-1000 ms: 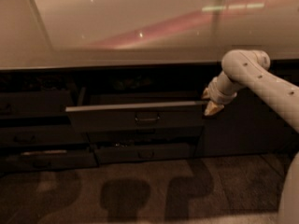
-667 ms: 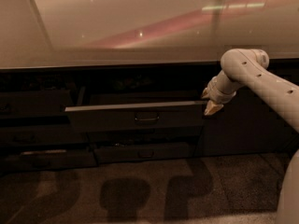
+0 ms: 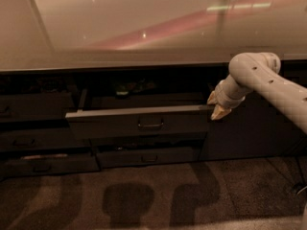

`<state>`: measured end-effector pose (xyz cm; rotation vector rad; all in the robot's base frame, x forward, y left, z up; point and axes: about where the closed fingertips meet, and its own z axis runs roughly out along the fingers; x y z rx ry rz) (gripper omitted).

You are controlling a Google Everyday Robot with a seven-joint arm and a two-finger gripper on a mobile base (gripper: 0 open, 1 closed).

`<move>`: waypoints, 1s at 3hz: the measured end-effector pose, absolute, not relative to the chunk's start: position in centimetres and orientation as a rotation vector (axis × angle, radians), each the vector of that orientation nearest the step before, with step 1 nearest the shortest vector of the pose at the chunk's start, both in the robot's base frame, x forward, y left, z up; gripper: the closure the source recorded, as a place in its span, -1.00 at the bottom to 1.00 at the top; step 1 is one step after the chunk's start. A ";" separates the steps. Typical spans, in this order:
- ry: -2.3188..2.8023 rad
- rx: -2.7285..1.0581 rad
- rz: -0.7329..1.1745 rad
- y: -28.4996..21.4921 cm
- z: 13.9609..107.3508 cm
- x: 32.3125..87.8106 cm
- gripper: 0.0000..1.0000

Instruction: Open top drawer

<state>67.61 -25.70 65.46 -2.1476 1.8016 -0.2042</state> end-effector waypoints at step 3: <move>1.795 -2.163 -0.195 -25.8 64.4 65.7 1.00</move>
Offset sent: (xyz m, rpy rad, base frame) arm -0.2982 -0.0259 -0.2184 -0.0401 0.1285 0.1602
